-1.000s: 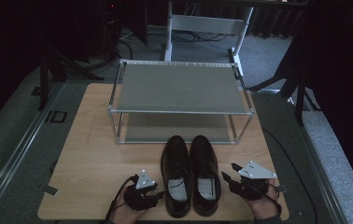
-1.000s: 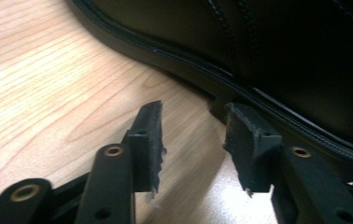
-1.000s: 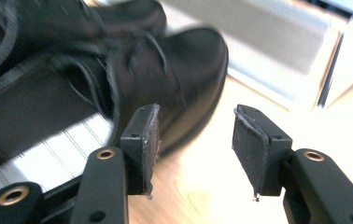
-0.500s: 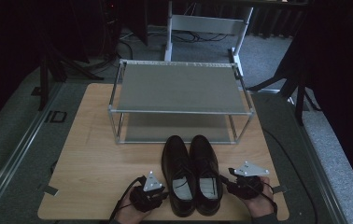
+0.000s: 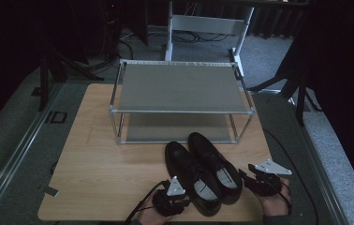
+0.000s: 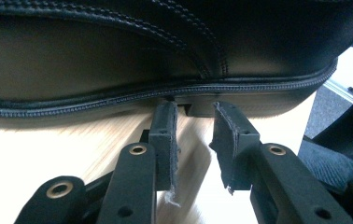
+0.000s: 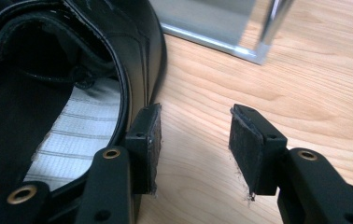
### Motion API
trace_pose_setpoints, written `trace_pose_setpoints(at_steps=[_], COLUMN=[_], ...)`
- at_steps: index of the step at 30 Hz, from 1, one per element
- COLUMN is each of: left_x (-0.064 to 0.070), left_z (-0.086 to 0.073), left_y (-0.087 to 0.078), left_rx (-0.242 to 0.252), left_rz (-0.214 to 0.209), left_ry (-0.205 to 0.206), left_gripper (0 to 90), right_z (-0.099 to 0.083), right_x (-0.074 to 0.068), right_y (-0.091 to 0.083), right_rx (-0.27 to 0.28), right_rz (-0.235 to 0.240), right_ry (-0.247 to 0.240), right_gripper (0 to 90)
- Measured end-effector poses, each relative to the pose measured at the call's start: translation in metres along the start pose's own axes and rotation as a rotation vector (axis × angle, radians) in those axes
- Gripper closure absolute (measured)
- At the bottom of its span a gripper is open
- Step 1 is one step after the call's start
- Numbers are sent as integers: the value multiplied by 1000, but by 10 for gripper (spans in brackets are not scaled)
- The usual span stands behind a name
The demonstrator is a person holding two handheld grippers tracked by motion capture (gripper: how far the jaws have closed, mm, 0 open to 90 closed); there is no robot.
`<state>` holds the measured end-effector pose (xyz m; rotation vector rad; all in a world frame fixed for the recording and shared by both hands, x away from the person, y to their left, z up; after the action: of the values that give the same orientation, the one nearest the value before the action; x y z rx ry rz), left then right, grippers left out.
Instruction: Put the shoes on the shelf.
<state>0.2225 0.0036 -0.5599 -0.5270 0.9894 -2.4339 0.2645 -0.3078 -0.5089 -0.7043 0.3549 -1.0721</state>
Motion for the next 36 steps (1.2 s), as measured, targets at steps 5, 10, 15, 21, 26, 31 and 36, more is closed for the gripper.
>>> trace_pose_setpoints(at_steps=[5,10,15,21,26,31,36], left_x=[3,5,4,-25,-64,-126,-155], left_z=[8,13,12,-3,-17,-22,-10], left_y=[8,15,14,-18,-43,-62,-57], left_rx=[-5,6,10,62,79,116,102], left_rz=[-17,-39,-57,57,224,428,496], left_ry=[24,23,29,-31,-91,-203,-222], left_gripper=[706,708,684,661,653,651,644], right_z=[0,-1,-1,3,19,39,51], right_x=[9,16,19,20,20,27,46], right_y=[-6,-9,-11,-16,-14,6,39], right_rx=[9,9,13,38,66,91,86], right_rz=[-28,-43,-42,-27,-29,-37,-60], right_ry=[16,37,46,25,13,14,56], right_gripper=[539,545,537,523,551,581,609])
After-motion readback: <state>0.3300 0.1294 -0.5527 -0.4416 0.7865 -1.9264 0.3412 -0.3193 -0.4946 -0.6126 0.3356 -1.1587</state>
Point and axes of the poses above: each handheld gripper's, and its own axes: y roughly forward along the jaws, z roughly out of its top, x roughly to its right, the point moved 1 cm from there along y, roughly forward along the jaws, and after that the axes turned 3 degrees about -x, right-handed, at the moved point
